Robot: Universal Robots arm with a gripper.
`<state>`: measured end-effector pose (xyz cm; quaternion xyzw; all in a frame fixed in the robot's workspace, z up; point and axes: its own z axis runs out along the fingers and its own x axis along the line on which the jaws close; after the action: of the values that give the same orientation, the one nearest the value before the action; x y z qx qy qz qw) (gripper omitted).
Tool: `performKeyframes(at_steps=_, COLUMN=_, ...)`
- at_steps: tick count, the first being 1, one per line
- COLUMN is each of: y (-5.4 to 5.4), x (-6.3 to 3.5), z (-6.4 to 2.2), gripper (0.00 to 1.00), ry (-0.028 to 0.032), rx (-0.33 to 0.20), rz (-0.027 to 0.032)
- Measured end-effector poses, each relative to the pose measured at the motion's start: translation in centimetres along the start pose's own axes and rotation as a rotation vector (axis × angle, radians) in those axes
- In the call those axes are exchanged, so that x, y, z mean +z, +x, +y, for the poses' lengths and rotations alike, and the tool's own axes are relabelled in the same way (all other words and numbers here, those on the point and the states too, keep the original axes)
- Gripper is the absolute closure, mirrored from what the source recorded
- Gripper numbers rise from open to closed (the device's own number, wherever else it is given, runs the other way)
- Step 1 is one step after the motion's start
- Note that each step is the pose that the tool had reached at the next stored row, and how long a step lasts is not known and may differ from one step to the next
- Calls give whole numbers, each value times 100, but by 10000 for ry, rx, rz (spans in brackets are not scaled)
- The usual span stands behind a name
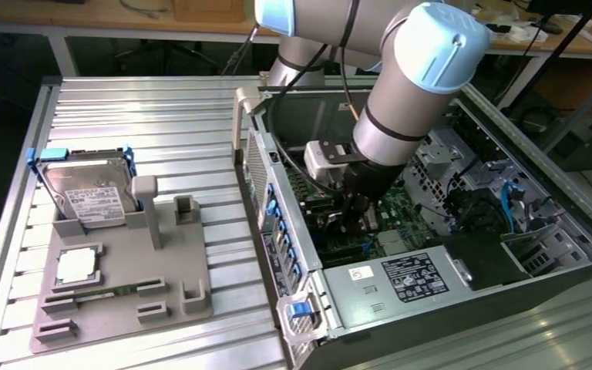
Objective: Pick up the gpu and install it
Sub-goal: 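Insert the gpu into the slot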
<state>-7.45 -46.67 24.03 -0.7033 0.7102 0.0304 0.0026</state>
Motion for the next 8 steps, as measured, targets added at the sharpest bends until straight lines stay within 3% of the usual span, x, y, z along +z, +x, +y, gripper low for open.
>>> performKeyframes(at_steps=3, y=1, x=-29, z=-1, gripper=54, ry=-10, rx=-2, rz=21)
performKeyframes(at_steps=5, y=-6, x=-170, z=3, gripper=54, ry=-10, rx=-1, rz=17)
performKeyframes(at_steps=8, y=-13, x=-307, z=6, gripper=54, ry=-9, rx=-1, rz=16)
